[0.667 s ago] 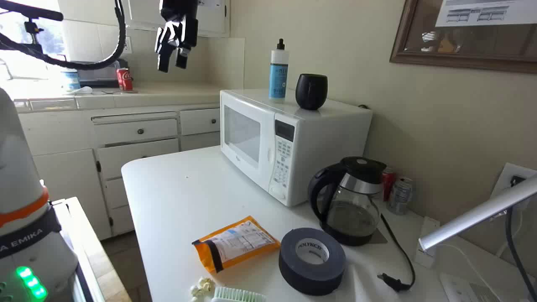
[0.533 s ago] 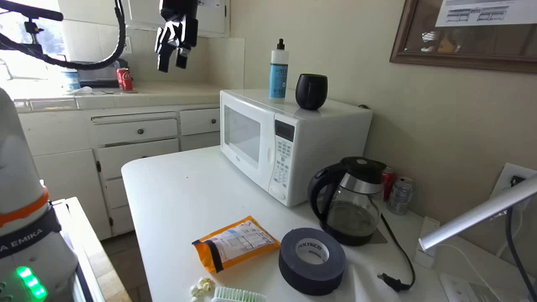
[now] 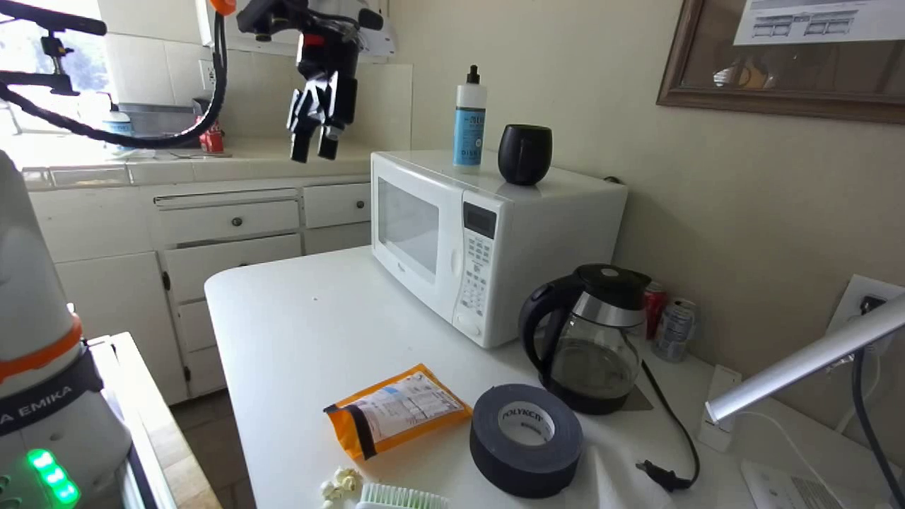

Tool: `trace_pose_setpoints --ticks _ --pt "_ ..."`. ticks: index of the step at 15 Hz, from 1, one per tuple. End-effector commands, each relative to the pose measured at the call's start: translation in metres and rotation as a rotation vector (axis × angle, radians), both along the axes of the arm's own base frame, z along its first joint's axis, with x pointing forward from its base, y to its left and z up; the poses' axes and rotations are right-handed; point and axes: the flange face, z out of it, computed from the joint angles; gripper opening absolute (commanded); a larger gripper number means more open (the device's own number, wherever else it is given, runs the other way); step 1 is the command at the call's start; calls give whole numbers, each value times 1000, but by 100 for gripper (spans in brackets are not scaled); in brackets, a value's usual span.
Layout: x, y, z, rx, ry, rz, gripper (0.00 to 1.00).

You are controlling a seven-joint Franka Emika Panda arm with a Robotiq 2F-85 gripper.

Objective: Move the object to the top of the microwave

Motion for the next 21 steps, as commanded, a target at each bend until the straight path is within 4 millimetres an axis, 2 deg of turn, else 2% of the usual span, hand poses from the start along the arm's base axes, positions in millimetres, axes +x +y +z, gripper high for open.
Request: trace_pose_setpoints --ticks 1,4,5,6,7,11,12,16,19,21 --pt "5 -23 -61 -83 38 -53 100" --pt "0 -41 -112 -61 148 -25 100" --pt "2 -31 -84 -63 94 -36 100" --pt "1 -34 -96 -60 118 -40 100" --pt "2 -35 -97 -60 121 -40 100" --pt "6 -32 -86 -61 93 -36 100" --pt "5 -32 -92 -100 104 -67 100" --pt "13 -44 -133 -60 117 -80 100" --pt "24 -49 -167 -95 39 -30 100" --pt "28 -52 -191 -102 13 74 100"
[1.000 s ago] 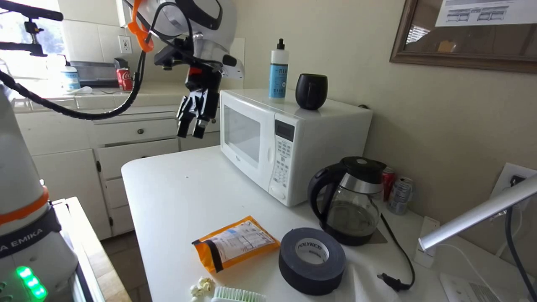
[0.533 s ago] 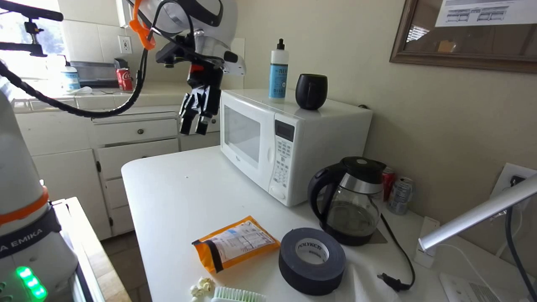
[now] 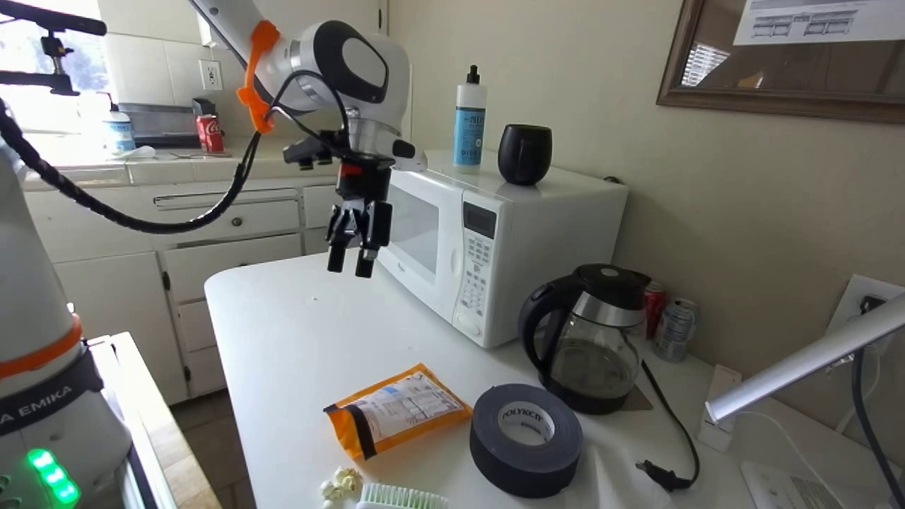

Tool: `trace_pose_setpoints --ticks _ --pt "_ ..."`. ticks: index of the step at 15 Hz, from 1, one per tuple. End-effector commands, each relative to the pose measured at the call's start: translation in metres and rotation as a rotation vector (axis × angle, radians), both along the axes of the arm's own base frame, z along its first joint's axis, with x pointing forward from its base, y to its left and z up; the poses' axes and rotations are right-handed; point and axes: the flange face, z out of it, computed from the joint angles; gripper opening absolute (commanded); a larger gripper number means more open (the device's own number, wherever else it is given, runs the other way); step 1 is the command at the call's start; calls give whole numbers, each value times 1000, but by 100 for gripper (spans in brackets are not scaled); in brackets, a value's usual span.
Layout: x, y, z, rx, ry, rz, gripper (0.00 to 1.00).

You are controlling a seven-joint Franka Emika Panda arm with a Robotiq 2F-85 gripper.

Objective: Move the object to the top of the microwave

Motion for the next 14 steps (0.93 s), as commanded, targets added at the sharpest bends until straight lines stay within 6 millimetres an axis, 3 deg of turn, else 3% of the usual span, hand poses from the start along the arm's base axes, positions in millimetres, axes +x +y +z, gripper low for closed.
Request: trace_pose_setpoints --ticks 1,4,7,8,10,14 --pt "6 -5 -44 -17 -31 121 100" --pt "11 -13 -81 -9 -24 150 100" --pt "19 -33 -111 17 23 112 100" --pt "10 -19 -92 5 -2 117 100" --pt "13 -30 -106 11 24 100 100" --pt "18 -32 -110 11 29 99 100"
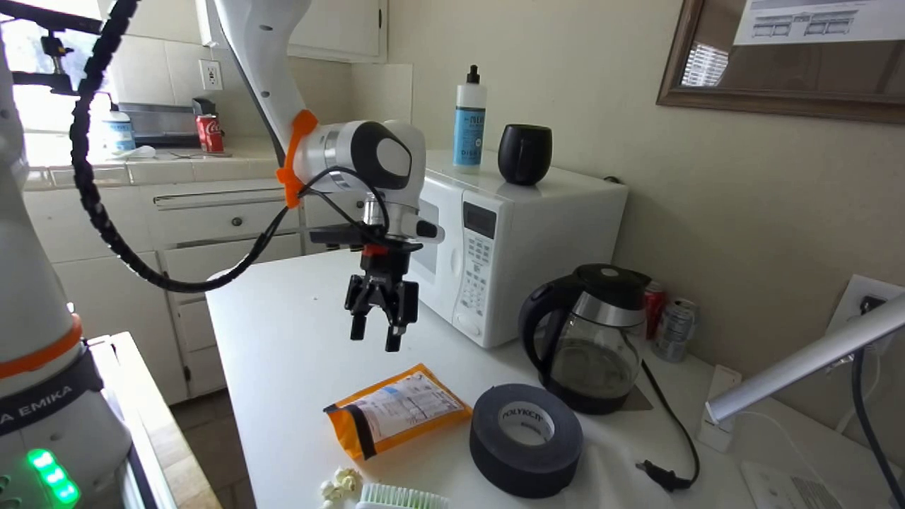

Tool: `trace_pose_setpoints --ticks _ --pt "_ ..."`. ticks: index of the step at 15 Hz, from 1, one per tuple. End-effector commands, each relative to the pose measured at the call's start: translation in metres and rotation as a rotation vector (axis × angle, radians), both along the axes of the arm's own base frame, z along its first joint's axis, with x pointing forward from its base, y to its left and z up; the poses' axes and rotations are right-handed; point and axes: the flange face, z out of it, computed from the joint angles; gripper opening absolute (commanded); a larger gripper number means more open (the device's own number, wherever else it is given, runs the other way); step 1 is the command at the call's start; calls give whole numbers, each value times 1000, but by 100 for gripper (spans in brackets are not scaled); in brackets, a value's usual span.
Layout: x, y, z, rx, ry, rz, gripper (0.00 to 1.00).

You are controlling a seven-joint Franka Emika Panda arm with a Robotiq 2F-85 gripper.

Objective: Move the object to the top of the microwave

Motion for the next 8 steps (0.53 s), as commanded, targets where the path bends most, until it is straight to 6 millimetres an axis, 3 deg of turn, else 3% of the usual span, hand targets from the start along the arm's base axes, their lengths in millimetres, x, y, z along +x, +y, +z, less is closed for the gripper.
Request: trace_pose_setpoints --ticks 1,8 --pt "2 0 -3 -30 1 -34 100" --pt "16 1 -44 -162 -87 -67 100"
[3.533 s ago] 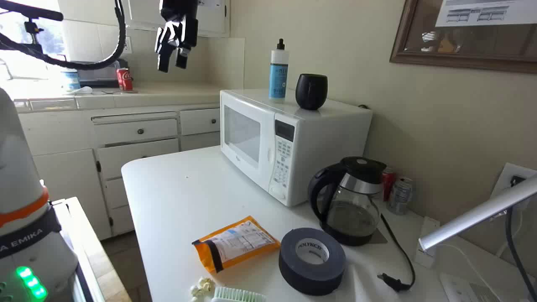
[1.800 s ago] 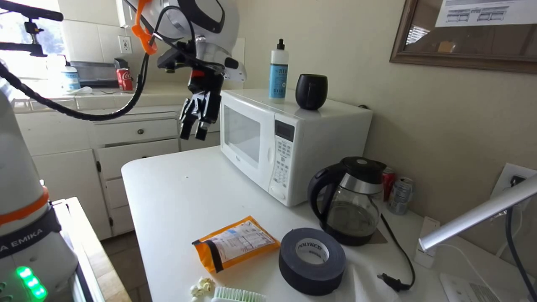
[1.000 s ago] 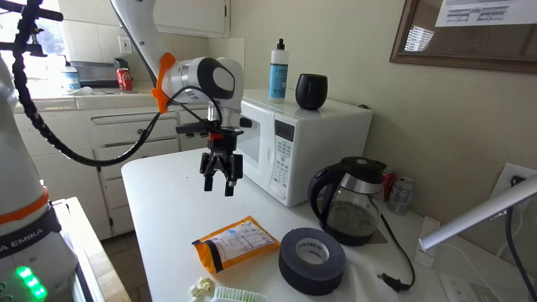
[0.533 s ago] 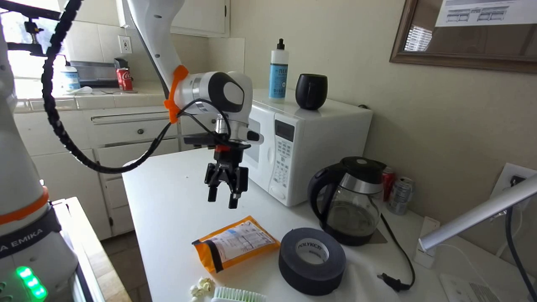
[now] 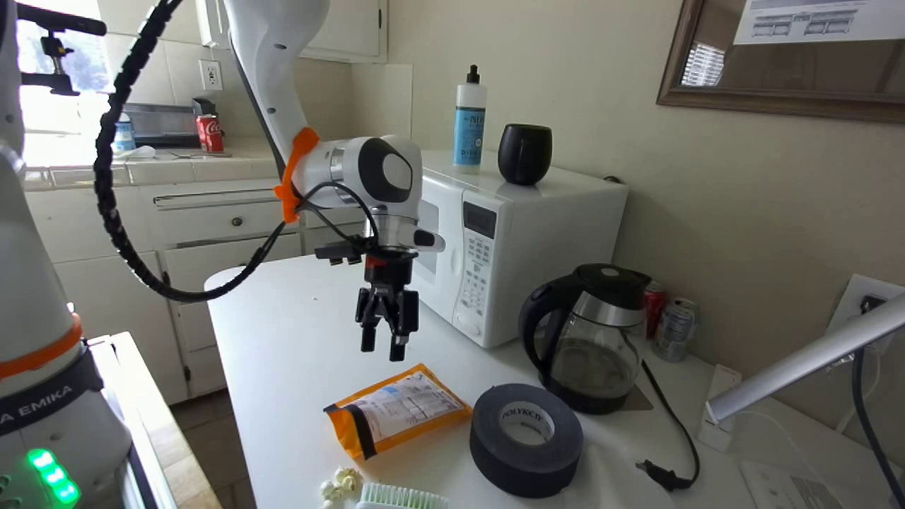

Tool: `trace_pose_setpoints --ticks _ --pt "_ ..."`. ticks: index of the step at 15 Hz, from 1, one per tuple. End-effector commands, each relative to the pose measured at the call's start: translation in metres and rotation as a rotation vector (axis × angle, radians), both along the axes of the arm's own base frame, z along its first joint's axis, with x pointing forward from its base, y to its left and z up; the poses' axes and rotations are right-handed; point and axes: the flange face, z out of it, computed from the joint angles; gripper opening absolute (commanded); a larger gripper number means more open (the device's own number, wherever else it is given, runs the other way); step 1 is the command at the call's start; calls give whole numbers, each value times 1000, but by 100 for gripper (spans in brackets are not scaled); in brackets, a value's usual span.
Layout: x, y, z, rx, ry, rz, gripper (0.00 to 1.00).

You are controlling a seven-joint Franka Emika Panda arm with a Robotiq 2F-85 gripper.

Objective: Move the object to the top of the microwave

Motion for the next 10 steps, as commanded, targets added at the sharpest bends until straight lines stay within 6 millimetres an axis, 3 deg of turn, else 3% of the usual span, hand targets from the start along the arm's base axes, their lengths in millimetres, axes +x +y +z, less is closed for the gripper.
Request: trace_pose_setpoints --ticks 1,6,10 --pt "13 -1 -25 -80 -20 82 100" --pt "23 9 -45 -108 -33 248 100" --pt "26 17 -59 -91 -36 275 100"
